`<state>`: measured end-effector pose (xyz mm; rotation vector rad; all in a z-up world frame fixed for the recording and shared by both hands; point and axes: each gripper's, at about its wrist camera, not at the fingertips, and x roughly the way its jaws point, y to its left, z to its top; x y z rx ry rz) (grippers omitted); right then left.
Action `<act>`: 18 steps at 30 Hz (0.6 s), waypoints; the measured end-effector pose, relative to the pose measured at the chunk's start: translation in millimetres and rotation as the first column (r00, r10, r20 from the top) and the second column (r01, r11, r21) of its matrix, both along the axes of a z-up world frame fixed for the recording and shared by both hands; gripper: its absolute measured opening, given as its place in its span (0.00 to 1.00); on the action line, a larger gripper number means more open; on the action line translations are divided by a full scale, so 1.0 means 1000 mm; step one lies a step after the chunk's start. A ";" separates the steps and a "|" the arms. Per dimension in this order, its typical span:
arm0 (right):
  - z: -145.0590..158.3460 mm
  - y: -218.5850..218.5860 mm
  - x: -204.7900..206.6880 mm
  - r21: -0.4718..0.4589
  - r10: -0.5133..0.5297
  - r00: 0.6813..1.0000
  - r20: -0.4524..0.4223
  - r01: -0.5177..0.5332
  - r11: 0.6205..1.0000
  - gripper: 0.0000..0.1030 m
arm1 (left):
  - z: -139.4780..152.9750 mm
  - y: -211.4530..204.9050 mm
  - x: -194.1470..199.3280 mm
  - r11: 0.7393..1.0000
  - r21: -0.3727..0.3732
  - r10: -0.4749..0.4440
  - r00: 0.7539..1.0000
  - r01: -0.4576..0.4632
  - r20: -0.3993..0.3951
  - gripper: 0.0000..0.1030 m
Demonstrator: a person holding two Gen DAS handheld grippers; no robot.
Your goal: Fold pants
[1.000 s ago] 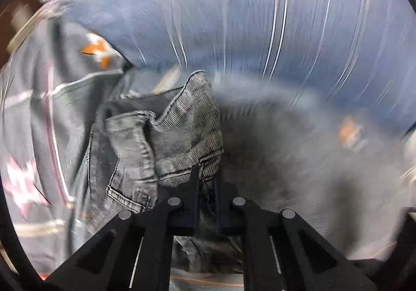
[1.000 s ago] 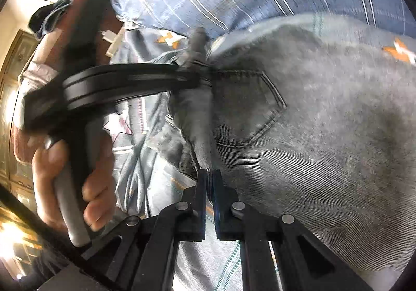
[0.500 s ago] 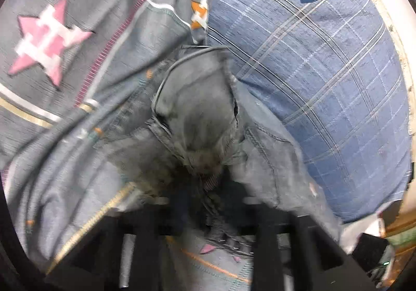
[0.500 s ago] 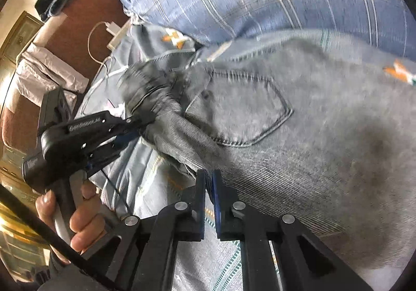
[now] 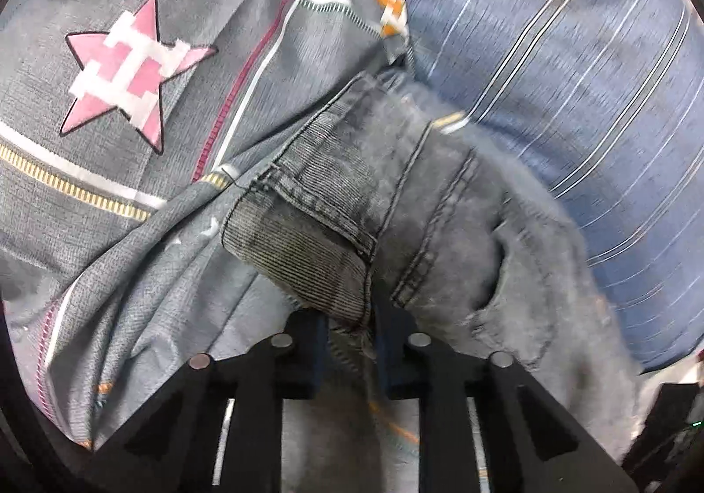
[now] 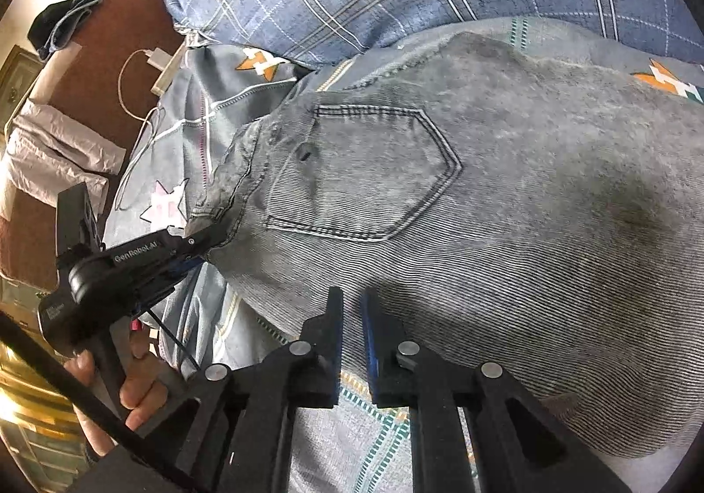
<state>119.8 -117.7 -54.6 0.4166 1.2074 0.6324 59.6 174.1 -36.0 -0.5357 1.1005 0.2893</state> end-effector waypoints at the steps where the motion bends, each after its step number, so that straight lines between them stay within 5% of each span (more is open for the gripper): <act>1: 0.003 -0.003 0.000 -0.001 -0.010 1.000 -0.002 0.010 1.000 0.12 | -0.001 0.000 0.001 1.000 0.011 0.001 1.000 -0.001 -0.006 0.22; 2: 0.009 -0.006 -0.001 -0.002 -0.017 1.000 0.003 0.017 1.000 0.16 | 0.001 -0.001 0.000 1.000 0.022 0.008 1.000 -0.008 -0.005 0.23; 4: 0.036 -0.022 -0.006 0.008 -0.065 0.997 0.052 0.065 0.998 0.52 | 0.017 -0.009 -0.003 0.998 0.055 -0.012 0.999 0.010 0.048 0.32; 6: 0.064 -0.042 -0.014 0.013 -0.121 0.986 0.118 0.120 0.993 0.81 | 0.043 -0.024 -0.009 0.991 0.122 -0.070 0.985 0.051 0.155 0.60; 9: 0.107 -0.090 -0.039 0.029 -0.241 0.942 0.232 0.241 0.970 0.86 | 0.073 -0.060 -0.026 0.960 0.257 -0.190 0.938 0.115 0.289 0.74; 11: 0.120 -0.127 -0.055 0.043 -0.315 0.916 0.249 0.315 0.948 0.86 | 0.078 -0.088 -0.030 0.929 0.308 -0.300 0.907 0.206 0.297 0.74; 16: 0.118 -0.223 -0.069 0.021 -0.510 0.838 0.193 0.516 0.856 0.86 | 0.076 -0.157 -0.035 0.851 0.286 -0.514 0.812 0.440 0.278 0.74; 18: 0.114 -0.250 -0.070 -0.028 -0.568 0.806 0.169 0.580 0.814 0.85 | 0.077 -0.199 -0.038 0.782 0.291 -0.620 0.740 0.552 0.261 0.74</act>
